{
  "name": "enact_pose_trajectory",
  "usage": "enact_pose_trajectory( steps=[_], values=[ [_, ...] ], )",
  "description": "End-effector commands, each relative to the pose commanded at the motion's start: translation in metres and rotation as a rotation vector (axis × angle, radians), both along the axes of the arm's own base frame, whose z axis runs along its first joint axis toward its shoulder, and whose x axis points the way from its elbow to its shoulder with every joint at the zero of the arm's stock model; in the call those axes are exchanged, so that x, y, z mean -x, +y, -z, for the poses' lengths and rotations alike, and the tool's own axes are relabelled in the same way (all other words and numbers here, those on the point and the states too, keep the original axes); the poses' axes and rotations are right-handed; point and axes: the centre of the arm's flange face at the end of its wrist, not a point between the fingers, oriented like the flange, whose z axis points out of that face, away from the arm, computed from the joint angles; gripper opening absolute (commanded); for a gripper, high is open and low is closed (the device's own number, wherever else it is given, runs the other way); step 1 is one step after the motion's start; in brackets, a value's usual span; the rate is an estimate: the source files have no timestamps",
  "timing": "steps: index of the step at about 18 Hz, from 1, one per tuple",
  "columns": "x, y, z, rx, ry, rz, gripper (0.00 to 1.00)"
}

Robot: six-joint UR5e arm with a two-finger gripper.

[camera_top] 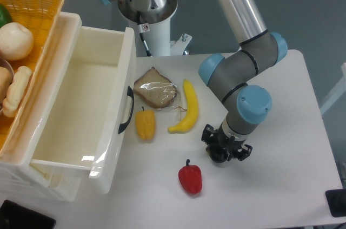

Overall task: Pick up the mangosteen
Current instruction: 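Lower the gripper around the mangosteen and close the fingers, then lift the gripped mangosteen up off the table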

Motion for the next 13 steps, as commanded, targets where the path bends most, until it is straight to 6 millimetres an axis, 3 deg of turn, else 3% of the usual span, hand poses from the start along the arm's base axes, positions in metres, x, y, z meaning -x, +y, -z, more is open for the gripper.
enact_pose_trajectory(
  steps=[2, 6, 10, 12, 13],
  values=[
    [0.002, 0.001, -0.005, -0.005, 0.008, 0.0, 0.33],
    [0.008, 0.004, -0.023, -0.02, 0.037, -0.008, 0.35],
    [0.024, 0.005, -0.055, -0.05, 0.091, -0.017, 0.32],
    [0.032, 0.003, -0.067, -0.056, 0.117, 0.007, 0.25],
    [0.032, 0.001, -0.072, -0.045, 0.135, 0.031, 0.16]
  ],
)
